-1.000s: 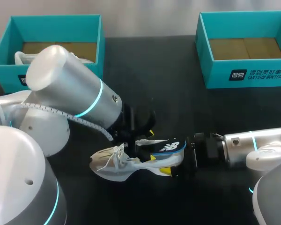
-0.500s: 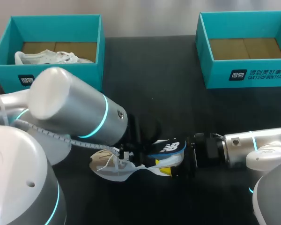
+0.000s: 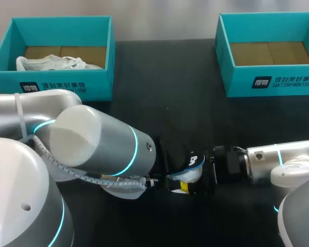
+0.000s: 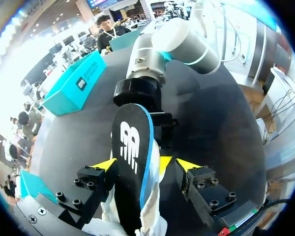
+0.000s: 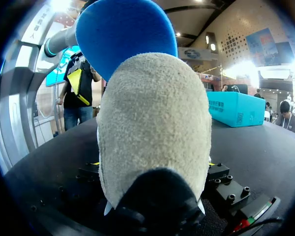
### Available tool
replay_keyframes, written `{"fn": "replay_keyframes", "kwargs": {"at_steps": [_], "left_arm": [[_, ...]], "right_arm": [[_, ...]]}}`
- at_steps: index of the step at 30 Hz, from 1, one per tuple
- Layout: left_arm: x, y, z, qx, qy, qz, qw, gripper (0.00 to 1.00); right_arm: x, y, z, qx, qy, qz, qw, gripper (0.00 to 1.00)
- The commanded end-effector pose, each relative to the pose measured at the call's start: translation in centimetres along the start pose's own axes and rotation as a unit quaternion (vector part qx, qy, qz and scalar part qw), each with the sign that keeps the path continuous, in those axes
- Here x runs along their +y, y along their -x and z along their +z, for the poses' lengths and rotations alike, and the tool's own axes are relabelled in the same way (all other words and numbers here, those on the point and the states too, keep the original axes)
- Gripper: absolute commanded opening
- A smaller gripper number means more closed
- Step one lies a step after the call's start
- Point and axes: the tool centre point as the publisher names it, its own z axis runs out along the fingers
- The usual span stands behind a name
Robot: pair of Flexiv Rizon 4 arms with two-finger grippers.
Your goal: Take the shoe out of the shoebox, open the shoe tongue, remove and reinsert the insole, then place the shoe into the shoebox
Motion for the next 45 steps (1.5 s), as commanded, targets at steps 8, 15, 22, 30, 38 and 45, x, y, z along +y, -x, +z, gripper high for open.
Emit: {"fn": "replay_keyframes", "kwargs": {"at_steps": [8, 15, 22, 30, 38, 45], "left_arm": [[-0.2, 1.2, 0.5, -0.036, 0.013, -0.006, 0.999, 0.53], [0.1, 1.6, 0.3, -0.049, 0.014, -0.007, 0.999, 0.48], [0.2, 2.6, 0.2, -0.054, 0.014, -0.022, 0.998, 0.00], [-0.4, 3.5, -0.4, -0.064, 0.000, -0.040, 0.997, 0.00], [-1.6, 3.8, 0.1, -0.082, -0.005, -0.052, 0.995, 0.00], [-1.2, 2.9, 0.7, -0.077, -0.010, -0.039, 0.996, 0.49]], "right_arm": [[0.1, -0.1, 0.0, 0.000, -0.002, 0.000, 1.000, 0.00], [0.1, -0.1, 0.0, 0.000, -0.002, 0.000, 1.000, 0.00], [0.1, -0.1, 0.0, 0.000, -0.002, 0.000, 1.000, 0.00], [0.1, -0.1, 0.0, 0.000, -0.002, 0.000, 1.000, 0.00], [0.1, -0.1, 0.0, 0.000, -0.002, 0.000, 1.000, 0.00], [0.1, -0.1, 0.0, 0.000, -0.002, 0.000, 1.000, 0.00]]}}
